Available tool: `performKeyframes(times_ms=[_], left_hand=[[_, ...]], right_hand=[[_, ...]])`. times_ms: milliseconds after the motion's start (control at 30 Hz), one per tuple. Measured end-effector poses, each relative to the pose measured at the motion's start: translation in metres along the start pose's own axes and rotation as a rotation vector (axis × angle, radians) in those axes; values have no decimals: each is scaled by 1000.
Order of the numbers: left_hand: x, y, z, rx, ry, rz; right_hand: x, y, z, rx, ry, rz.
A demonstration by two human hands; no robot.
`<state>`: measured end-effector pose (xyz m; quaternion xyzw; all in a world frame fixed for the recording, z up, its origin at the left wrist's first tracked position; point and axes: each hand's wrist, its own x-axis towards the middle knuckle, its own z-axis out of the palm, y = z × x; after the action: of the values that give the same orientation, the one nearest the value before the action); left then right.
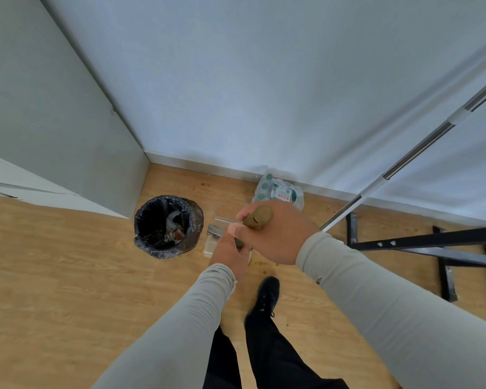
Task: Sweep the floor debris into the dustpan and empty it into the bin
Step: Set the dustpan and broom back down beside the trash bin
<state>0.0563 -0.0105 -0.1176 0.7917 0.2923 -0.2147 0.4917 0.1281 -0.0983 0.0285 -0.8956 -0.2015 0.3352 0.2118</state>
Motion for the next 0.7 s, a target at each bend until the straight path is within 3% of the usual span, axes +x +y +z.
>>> performKeyframes(times_ms=[400,700], left_hand=[[1,2,-5,-93,67,108],[5,-6,4,-69,80,76]], right_hand=[[9,-2,-3,-81,28,-33],[17,0,-2,-108,20,-39]])
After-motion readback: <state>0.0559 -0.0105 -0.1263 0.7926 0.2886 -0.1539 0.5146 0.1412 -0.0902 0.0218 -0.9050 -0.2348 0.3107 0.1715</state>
